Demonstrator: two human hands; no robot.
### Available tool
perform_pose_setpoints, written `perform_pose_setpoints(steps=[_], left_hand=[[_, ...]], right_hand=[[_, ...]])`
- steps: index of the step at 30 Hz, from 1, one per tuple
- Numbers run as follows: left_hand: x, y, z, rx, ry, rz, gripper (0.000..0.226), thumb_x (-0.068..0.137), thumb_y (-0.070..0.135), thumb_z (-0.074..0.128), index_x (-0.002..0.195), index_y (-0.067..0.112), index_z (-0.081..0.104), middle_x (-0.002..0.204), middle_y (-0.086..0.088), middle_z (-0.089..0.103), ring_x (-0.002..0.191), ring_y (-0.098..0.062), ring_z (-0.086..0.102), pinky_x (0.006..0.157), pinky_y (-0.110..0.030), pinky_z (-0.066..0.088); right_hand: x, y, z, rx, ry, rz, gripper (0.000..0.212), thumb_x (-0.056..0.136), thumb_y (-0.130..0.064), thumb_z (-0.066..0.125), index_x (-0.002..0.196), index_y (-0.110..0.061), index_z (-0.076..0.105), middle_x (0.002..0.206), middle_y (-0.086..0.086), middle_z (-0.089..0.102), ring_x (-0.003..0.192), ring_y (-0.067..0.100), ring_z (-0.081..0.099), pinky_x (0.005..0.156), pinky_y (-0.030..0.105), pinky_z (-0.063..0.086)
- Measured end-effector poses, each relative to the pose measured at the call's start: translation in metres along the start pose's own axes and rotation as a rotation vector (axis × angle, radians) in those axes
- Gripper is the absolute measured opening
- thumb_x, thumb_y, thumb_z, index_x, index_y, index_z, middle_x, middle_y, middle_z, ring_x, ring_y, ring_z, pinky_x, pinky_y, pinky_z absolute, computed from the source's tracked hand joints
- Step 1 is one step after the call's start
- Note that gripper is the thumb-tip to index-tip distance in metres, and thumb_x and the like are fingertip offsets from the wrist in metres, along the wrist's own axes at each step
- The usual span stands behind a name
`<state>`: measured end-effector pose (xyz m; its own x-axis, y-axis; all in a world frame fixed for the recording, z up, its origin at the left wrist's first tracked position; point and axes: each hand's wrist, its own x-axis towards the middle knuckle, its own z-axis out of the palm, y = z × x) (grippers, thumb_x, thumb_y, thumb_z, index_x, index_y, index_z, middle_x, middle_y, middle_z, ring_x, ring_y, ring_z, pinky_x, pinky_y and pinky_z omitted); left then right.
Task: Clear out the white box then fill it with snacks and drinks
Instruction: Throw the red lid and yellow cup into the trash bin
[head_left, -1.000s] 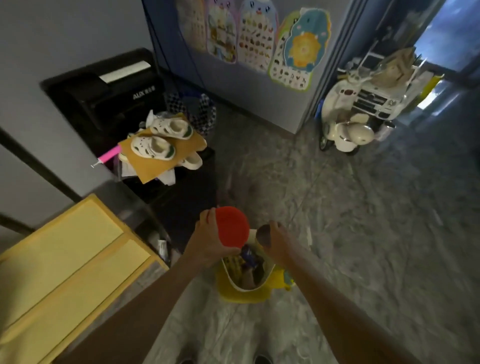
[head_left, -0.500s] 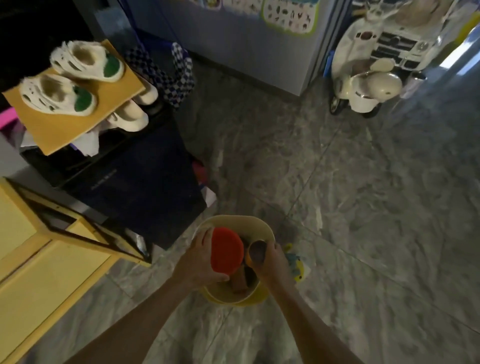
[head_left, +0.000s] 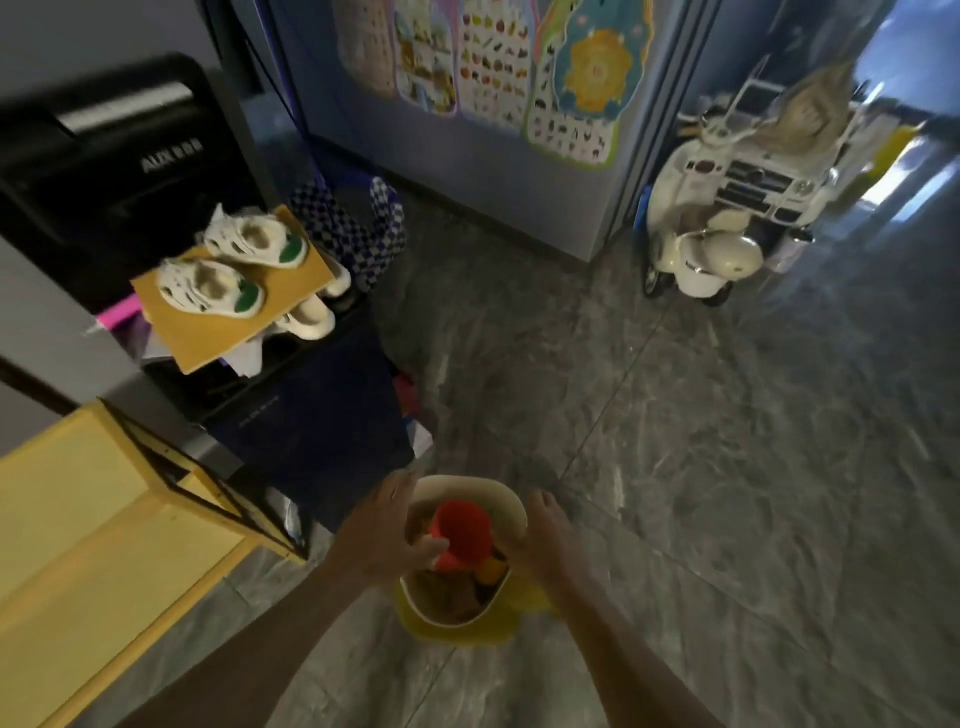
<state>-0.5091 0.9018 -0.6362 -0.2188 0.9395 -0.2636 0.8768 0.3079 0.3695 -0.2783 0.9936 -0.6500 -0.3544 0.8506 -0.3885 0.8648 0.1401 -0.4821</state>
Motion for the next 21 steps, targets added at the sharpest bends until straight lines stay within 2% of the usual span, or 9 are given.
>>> perform_pose_setpoints(steps=[2, 4, 7, 9, 12, 14, 16, 18, 21], left_hand=[[-0.011, 0.015, -0.039, 0.019, 0.05, -0.001, 0.116, 0.079, 0.093, 0.047, 0.166, 0.023, 0.017, 0.171, 0.001, 0.021, 0.154, -0.02, 0.031, 0.12, -0.039, 0.033], [-0.025, 0.031, -0.081, 0.022, 0.099, -0.02, 0.117, 0.079, 0.096, 0.041, 0.167, 0.023, 0.015, 0.172, 0.001, 0.019, 0.156, -0.02, 0.028, 0.123, -0.04, 0.031], [-0.051, 0.051, -0.149, 0.014, 0.194, -0.043, 0.123, 0.072, 0.103, 0.027, 0.166, 0.023, 0.02, 0.171, 0.002, 0.023, 0.156, -0.019, 0.028, 0.124, -0.043, 0.033], [-0.072, 0.061, -0.197, 0.016, 0.251, -0.041, 0.119, 0.076, 0.101, 0.031, 0.166, 0.025, 0.019, 0.17, 0.003, 0.024, 0.155, -0.02, 0.03, 0.122, -0.044, 0.035], [-0.105, 0.073, -0.27, 0.038, 0.328, -0.069, 0.11, 0.082, 0.095, 0.039, 0.166, 0.027, 0.018, 0.171, 0.003, 0.023, 0.153, -0.023, 0.032, 0.121, -0.045, 0.036], [-0.123, 0.079, -0.316, 0.069, 0.402, -0.087, 0.114, 0.078, 0.1, 0.032, 0.164, 0.026, 0.024, 0.17, 0.003, 0.027, 0.152, -0.024, 0.034, 0.12, -0.044, 0.037], [-0.137, 0.082, -0.36, 0.086, 0.488, -0.078, 0.12, 0.072, 0.104, 0.022, 0.162, 0.026, 0.031, 0.166, 0.002, 0.034, 0.149, -0.025, 0.039, 0.119, -0.045, 0.038], [-0.154, 0.089, -0.404, 0.088, 0.541, -0.056, 0.117, 0.075, 0.102, 0.028, 0.162, 0.024, 0.032, 0.165, 0.0, 0.035, 0.149, -0.026, 0.04, 0.12, -0.047, 0.037], [-0.187, 0.097, -0.456, 0.109, 0.602, -0.041, 0.109, 0.084, 0.09, 0.04, 0.166, 0.021, 0.023, 0.169, -0.005, 0.03, 0.15, -0.028, 0.039, 0.123, -0.047, 0.034]], right_hand=[[-0.008, -0.016, -0.037, -0.016, 0.044, -0.032, 0.074, 0.087, -0.065, 0.068, 0.143, -0.02, 0.047, 0.136, 0.002, 0.056, 0.118, 0.021, 0.061, 0.087, 0.035, 0.055], [-0.017, -0.033, -0.074, -0.031, 0.093, -0.083, 0.086, 0.083, -0.078, 0.055, 0.152, -0.028, 0.039, 0.144, -0.001, 0.055, 0.122, 0.019, 0.061, 0.091, 0.038, 0.059], [-0.049, -0.071, -0.143, -0.088, 0.153, -0.191, 0.079, 0.092, -0.073, 0.054, 0.153, -0.025, 0.04, 0.148, 0.001, 0.052, 0.126, 0.022, 0.06, 0.093, 0.034, 0.056], [-0.072, -0.096, -0.186, -0.119, 0.194, -0.229, 0.082, 0.096, -0.071, 0.054, 0.158, -0.019, 0.037, 0.157, 0.004, 0.047, 0.133, 0.024, 0.057, 0.098, 0.036, 0.053], [-0.101, -0.133, -0.242, -0.111, 0.254, -0.274, 0.089, 0.093, -0.076, 0.053, 0.159, -0.018, 0.035, 0.16, 0.005, 0.045, 0.136, 0.025, 0.055, 0.104, 0.039, 0.054], [-0.118, -0.161, -0.278, -0.098, 0.27, -0.313, 0.091, 0.091, -0.077, 0.055, 0.157, -0.017, 0.037, 0.159, 0.005, 0.047, 0.135, 0.026, 0.056, 0.104, 0.041, 0.053], [-0.134, -0.19, -0.314, -0.111, 0.296, -0.36, 0.097, 0.09, -0.08, 0.055, 0.159, -0.015, 0.036, 0.161, 0.007, 0.044, 0.142, 0.028, 0.051, 0.11, 0.045, 0.049], [-0.15, -0.223, -0.346, -0.13, 0.324, -0.414, 0.108, 0.086, -0.086, 0.052, 0.163, -0.014, 0.029, 0.167, 0.009, 0.038, 0.149, 0.03, 0.043, 0.116, 0.047, 0.044], [-0.176, -0.275, -0.38, -0.129, 0.351, -0.497, 0.113, 0.083, -0.09, 0.05, 0.166, -0.017, 0.023, 0.168, 0.008, 0.035, 0.149, 0.032, 0.043, 0.115, 0.048, 0.045]])
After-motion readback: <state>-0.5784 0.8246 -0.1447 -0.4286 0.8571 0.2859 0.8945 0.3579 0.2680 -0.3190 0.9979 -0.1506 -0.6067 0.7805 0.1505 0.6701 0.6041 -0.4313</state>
